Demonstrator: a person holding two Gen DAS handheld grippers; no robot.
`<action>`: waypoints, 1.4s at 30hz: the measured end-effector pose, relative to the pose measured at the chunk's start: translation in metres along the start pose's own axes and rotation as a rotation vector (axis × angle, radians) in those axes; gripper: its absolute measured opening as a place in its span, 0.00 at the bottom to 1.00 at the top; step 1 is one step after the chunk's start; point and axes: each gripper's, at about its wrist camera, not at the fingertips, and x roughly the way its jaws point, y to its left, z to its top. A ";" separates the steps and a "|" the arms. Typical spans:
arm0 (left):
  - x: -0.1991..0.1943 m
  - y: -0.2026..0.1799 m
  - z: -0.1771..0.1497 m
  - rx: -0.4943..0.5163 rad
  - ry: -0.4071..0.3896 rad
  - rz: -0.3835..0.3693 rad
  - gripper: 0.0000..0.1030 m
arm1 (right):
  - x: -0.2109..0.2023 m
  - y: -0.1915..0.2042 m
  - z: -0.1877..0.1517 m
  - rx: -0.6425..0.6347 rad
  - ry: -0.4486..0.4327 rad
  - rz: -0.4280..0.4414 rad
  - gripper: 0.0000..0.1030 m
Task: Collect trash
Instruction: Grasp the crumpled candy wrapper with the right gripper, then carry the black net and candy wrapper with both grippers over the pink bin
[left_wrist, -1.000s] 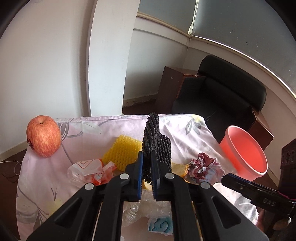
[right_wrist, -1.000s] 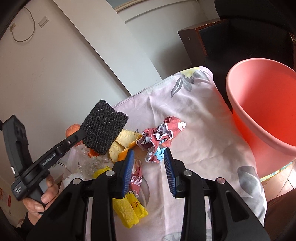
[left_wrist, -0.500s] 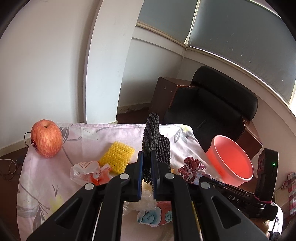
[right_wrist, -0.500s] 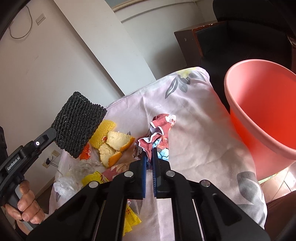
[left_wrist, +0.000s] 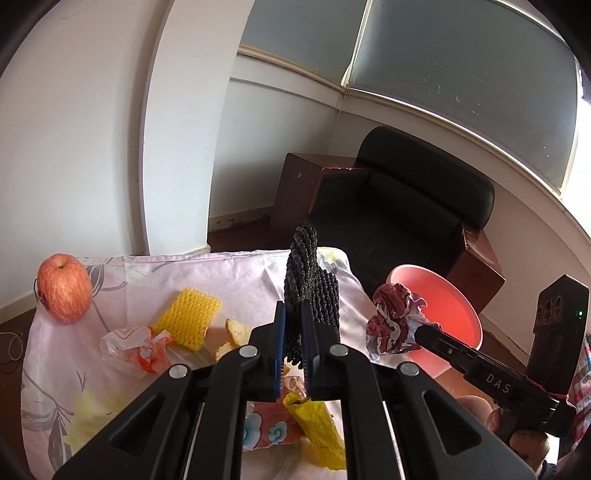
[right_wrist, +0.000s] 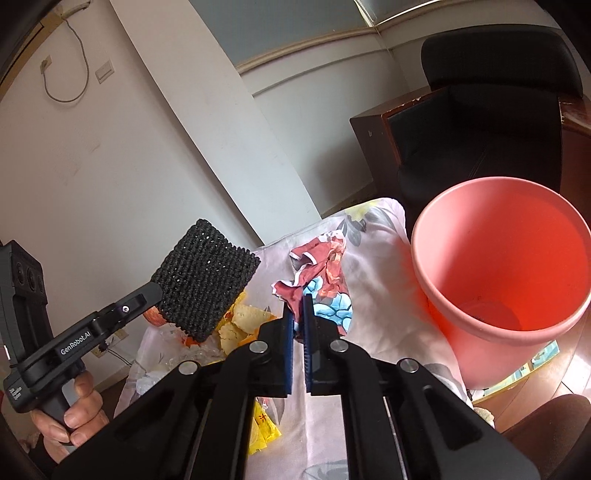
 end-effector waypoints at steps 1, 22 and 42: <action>0.001 -0.004 0.000 0.007 0.001 -0.006 0.07 | -0.004 -0.002 0.001 0.004 -0.010 0.001 0.05; 0.043 -0.115 0.008 0.153 0.060 -0.149 0.07 | -0.058 -0.109 0.019 0.163 -0.189 -0.205 0.05; 0.128 -0.183 -0.003 0.240 0.178 -0.120 0.07 | -0.041 -0.137 0.021 0.157 -0.164 -0.289 0.05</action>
